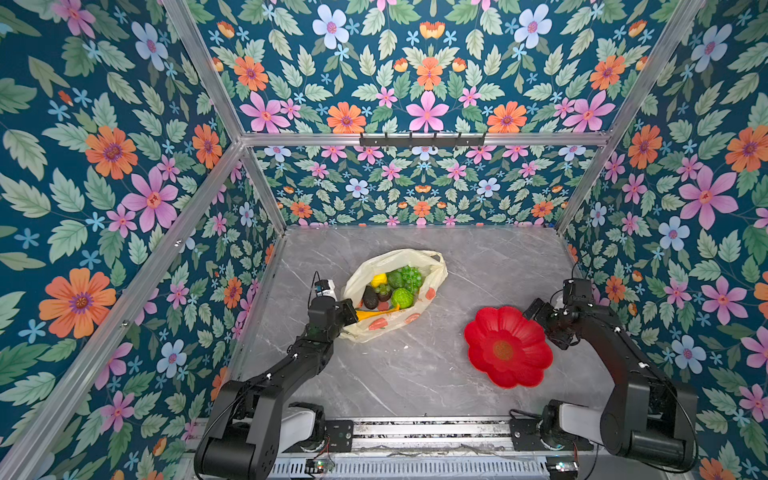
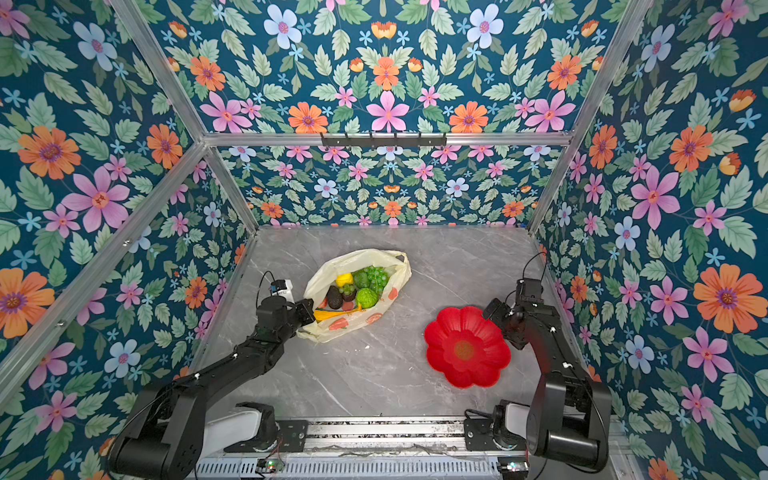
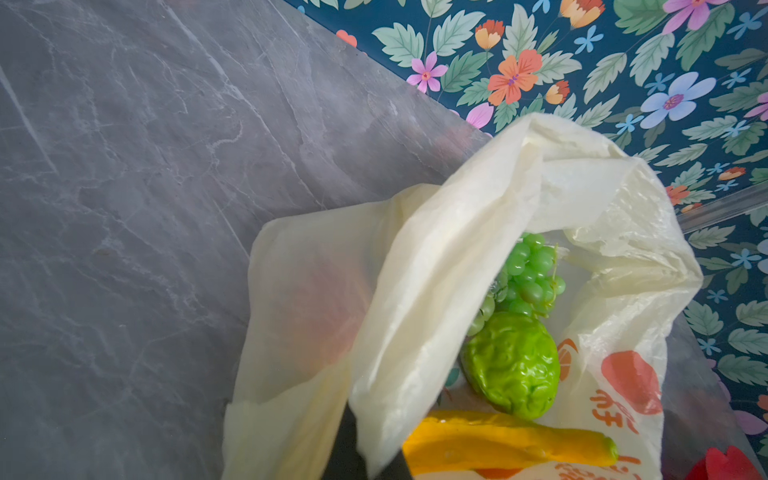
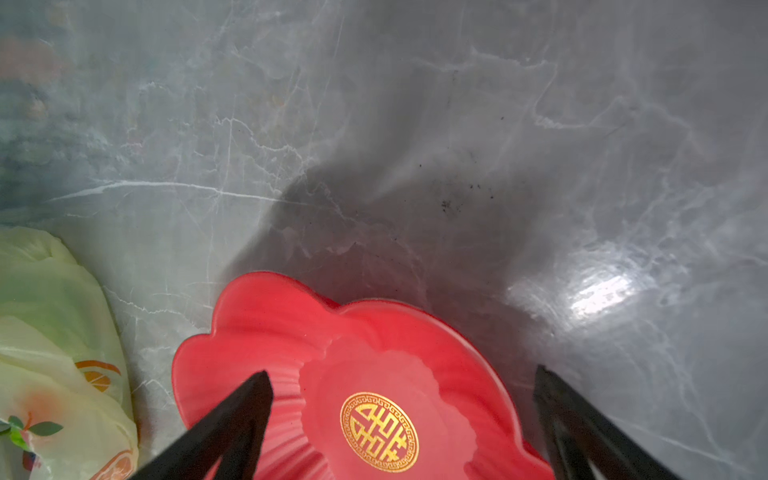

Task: Take the fake fruits out of the plastic bag
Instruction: 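Drag the red bowl toward the yellow bag with the right gripper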

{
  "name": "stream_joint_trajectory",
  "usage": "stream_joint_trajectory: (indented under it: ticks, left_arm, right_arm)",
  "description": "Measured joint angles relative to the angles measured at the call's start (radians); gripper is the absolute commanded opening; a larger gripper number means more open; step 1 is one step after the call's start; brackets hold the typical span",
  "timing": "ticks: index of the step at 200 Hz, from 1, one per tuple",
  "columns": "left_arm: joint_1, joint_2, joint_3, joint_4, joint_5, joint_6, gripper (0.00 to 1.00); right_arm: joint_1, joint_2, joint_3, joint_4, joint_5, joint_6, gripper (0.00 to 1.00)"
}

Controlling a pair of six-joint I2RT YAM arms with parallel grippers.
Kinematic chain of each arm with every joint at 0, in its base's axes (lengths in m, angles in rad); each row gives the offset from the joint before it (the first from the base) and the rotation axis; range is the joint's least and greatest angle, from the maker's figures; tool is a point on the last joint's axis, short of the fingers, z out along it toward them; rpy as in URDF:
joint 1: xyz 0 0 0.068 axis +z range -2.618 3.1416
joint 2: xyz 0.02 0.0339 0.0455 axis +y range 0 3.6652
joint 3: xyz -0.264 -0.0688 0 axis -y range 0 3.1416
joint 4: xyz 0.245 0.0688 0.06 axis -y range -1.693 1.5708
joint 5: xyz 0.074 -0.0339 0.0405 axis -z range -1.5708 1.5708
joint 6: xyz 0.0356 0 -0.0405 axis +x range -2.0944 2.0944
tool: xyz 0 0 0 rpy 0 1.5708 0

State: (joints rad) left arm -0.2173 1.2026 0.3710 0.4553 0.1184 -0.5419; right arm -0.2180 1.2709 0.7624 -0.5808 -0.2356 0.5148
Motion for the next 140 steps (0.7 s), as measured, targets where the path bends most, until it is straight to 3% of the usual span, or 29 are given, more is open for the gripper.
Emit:
stream_joint_trajectory:
  ticks: [49, 140]
  left_arm:
    - [0.000, 0.005, 0.000, 0.000, 0.000, 0.000, 0.00]
    - [0.000, 0.009, 0.000, 0.000, 0.003, 0.000, 0.00]
  right_arm:
    - [0.034, 0.015, -0.007, 0.024, -0.045, -0.024, 0.99]
    - [0.283, 0.109, 0.050, 0.024, -0.005, -0.036, 0.99]
